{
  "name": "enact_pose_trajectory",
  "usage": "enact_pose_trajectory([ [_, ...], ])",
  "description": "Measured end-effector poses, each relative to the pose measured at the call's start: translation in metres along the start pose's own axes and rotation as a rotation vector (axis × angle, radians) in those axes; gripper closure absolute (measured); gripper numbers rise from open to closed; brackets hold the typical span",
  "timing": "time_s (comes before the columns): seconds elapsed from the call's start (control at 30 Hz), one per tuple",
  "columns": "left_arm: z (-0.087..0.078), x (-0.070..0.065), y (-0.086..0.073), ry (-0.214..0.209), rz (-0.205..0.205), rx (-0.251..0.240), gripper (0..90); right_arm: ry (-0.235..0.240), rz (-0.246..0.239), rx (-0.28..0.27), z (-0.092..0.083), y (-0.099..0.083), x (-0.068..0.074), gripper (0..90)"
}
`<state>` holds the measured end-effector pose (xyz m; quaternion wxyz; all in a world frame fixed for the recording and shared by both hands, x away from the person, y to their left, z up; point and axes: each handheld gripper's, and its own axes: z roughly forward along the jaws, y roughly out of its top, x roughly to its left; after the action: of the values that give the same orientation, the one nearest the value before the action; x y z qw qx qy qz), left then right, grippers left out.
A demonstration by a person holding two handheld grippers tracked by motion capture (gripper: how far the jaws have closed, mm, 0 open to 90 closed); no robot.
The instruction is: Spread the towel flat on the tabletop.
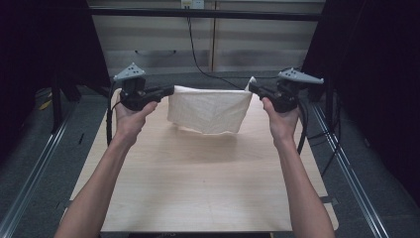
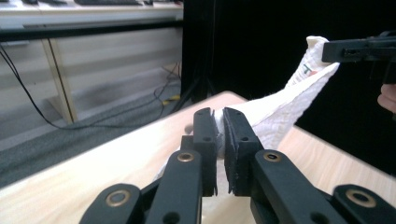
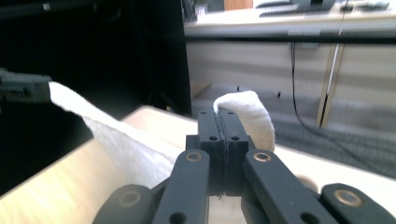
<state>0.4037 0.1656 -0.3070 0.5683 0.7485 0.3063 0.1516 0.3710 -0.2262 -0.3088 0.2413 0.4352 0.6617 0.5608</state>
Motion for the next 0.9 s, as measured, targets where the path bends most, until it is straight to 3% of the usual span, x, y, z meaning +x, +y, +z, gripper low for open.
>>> enact_pose_trajectory([
  [0.23, -0.004, -0.006, -0.035, -0.036, -0.012, 0.039, 84.4, 0.029, 0.023, 0.048, -0.005, -0.04, 0.002, 90.0],
  [0.7, -0.027, -0.025, -0.089, -0.081, -0.028, 0.088, 84.4, 0.083, 0.006, 0.1, -0.026, -0.092, 0.026, 90.0],
  [0.77, -0.027, -0.028, -0.095, -0.072, -0.01, 0.111, 84.4, 0.089, 0.003, 0.117, -0.027, -0.102, 0.029, 90.0],
  [0.9, -0.032, -0.031, -0.101, -0.095, -0.016, 0.121, 84.4, 0.098, 0.011, 0.137, -0.03, -0.12, 0.032, 90.0],
])
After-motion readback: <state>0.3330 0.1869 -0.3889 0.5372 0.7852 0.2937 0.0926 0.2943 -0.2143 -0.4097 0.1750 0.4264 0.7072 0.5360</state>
